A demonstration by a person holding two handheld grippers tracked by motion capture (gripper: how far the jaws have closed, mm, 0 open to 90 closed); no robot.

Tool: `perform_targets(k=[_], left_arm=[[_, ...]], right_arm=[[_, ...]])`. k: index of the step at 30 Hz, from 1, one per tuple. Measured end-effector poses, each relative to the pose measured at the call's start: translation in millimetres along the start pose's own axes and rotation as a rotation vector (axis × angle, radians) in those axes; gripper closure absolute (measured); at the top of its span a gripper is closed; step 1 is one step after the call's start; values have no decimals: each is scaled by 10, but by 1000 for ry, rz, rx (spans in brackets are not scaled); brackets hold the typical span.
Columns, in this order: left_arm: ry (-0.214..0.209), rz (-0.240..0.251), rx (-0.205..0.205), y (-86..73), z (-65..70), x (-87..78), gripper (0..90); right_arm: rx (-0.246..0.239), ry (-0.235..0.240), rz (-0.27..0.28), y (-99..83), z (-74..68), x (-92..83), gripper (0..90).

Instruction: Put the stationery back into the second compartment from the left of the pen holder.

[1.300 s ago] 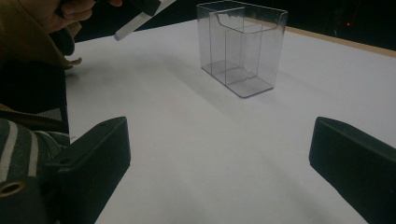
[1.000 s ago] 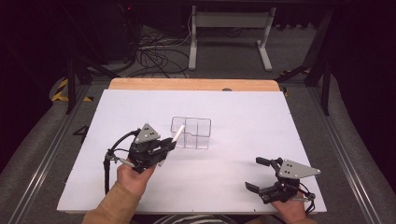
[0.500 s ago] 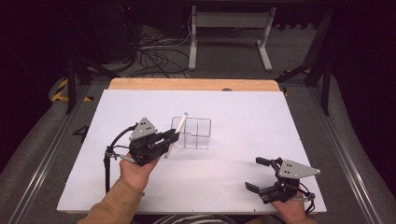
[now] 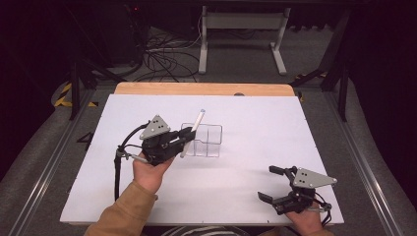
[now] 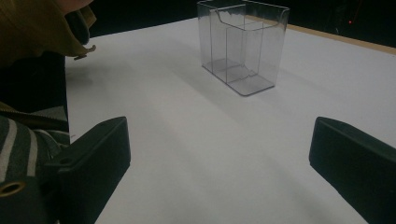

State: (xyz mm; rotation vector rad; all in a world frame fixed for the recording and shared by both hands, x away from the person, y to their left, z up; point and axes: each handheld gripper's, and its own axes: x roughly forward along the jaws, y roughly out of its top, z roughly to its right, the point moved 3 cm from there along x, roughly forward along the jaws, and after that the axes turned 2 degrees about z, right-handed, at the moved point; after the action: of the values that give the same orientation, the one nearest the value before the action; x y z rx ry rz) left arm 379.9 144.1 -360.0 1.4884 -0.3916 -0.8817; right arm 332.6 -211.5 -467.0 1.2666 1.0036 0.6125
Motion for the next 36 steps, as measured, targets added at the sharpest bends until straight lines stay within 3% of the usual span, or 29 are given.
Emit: perform_targets(k=[5, 12, 15, 18, 26, 36], left_arm=[[-10, 13, 30, 81, -10, 52, 783], [-27, 37, 36, 161, -37, 145, 783], [-53, 33, 51, 172, -67, 210, 782], [-80, 63, 53, 182, -89, 246, 782], [-49, 105, 88, 197, -143, 374, 782], [-31, 119, 64, 156, -272, 534, 782]], right_arm=[[1, 1, 0, -2, 1, 1, 60], [-1, 4, 1, -2, -4, 4, 60], [-2, 3, 6, 2, -7, -1, 60], [-2, 2, 7, 3, -6, -7, 60], [-3, 5, 5, 1, -9, -6, 60], [-4, 9, 7, 2, -11, -9, 60]])
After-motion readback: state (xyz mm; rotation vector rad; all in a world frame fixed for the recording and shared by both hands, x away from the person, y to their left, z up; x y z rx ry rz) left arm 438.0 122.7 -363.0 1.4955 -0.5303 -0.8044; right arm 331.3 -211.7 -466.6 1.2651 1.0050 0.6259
